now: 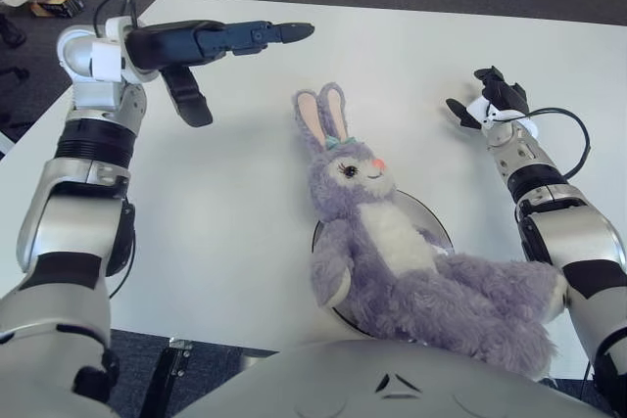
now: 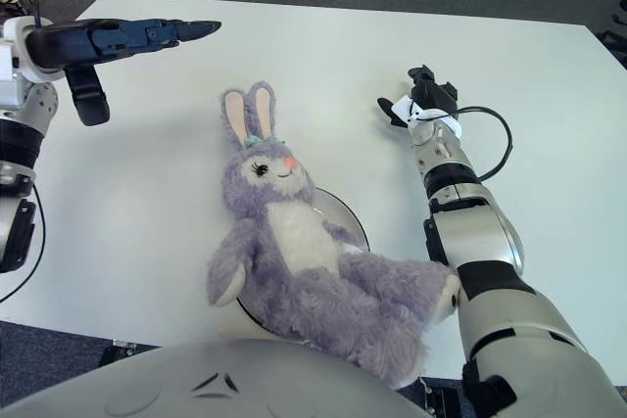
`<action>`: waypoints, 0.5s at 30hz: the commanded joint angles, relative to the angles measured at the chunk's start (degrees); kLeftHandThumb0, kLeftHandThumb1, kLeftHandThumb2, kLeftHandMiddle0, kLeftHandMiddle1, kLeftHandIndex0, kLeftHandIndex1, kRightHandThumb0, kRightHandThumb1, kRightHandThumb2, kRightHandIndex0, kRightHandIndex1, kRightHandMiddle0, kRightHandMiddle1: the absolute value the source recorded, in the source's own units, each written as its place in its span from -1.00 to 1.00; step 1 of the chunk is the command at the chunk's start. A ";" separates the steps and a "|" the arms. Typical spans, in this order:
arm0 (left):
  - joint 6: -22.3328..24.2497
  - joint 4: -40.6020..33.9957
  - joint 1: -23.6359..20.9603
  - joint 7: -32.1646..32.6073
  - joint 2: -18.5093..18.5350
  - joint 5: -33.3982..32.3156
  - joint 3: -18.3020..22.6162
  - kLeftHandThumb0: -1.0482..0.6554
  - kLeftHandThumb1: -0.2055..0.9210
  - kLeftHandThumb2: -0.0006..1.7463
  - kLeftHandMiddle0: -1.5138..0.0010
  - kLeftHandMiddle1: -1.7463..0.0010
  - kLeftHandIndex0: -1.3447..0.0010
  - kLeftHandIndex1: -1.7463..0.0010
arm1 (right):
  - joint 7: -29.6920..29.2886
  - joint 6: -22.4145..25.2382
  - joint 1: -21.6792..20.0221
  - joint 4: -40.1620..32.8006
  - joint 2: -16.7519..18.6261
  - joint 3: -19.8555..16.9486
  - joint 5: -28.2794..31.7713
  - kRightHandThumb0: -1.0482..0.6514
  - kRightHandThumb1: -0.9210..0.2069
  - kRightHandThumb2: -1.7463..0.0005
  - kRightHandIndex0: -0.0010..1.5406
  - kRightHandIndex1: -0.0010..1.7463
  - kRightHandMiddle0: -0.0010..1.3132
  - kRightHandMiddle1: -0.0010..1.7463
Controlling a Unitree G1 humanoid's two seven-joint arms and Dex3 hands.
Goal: Put the doll into the plate.
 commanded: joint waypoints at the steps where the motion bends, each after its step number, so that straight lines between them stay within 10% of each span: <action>1: 0.82 0.02 -0.26 -1.40 -1.00 1.32 2.37 -1.00 1.00 -0.37 1.00 1.00 1.00 1.00 | 3.39 1.17 3.27 1.78 1.89 0.36 1.16 -0.42 -0.73 0.11 -1.00 0.16 -1.00 -0.35; 11: 2.49 -1.49 0.16 -2.68 -2.60 3.41 5.51 -1.00 1.00 -0.37 1.00 1.00 1.00 1.00 | 3.55 1.01 3.64 1.35 1.54 0.28 1.21 -0.42 -0.73 0.11 -1.00 0.15 -1.00 -0.35; 12: 8.29 10.55 2.62 19.62 -7.40 7.86 6.29 -1.00 1.00 -0.37 1.00 1.00 1.00 1.00 | 1.34 0.03 4.69 0.61 2.32 -0.90 2.29 -0.42 -0.73 0.11 -1.00 0.15 -1.00 -0.35; 13: 13.04 16.78 5.76 37.10 -12.14 11.70 6.94 -0.73 0.77 -0.19 0.61 0.30 0.76 0.29 | -0.88 -1.78 6.00 -0.20 3.19 -2.95 4.27 -0.44 -0.77 0.12 -1.00 0.20 -1.00 -0.34; 15: 17.92 23.00 9.26 55.01 -17.21 15.38 7.63 -0.50 0.54 0.00 0.25 -0.33 0.55 -0.34 | -3.78 -4.94 8.28 -1.83 4.53 -6.27 7.56 -0.45 -0.81 0.14 -0.97 0.27 -1.00 -0.27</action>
